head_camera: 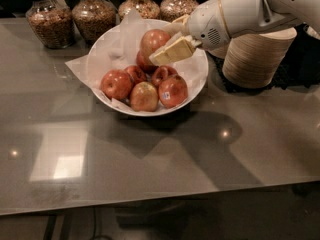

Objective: Pick apple from white bowl

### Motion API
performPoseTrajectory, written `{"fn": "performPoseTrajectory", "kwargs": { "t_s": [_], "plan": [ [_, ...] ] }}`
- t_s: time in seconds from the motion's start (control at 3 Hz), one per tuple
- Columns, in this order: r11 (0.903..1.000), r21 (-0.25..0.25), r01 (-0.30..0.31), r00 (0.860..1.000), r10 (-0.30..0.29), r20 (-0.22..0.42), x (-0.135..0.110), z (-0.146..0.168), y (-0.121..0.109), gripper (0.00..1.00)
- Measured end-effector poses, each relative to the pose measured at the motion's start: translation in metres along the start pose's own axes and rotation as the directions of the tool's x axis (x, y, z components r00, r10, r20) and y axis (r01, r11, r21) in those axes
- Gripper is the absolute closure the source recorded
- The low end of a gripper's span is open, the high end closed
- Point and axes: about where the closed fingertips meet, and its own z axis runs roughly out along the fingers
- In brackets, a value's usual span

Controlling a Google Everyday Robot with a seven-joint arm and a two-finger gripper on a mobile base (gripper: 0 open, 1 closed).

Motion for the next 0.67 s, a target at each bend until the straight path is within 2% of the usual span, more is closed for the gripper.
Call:
{"fn": "performPoseTrajectory", "kwargs": {
  "t_s": [0.33,0.67],
  "plan": [
    [0.9999,0.005,0.015,0.997,-0.015,0.079,-0.012,-0.029,0.003,1.0],
    [0.9981,-0.028,0.054,0.988,-0.05,0.144,-0.029,-0.054,0.018,1.0]
  ]
}}
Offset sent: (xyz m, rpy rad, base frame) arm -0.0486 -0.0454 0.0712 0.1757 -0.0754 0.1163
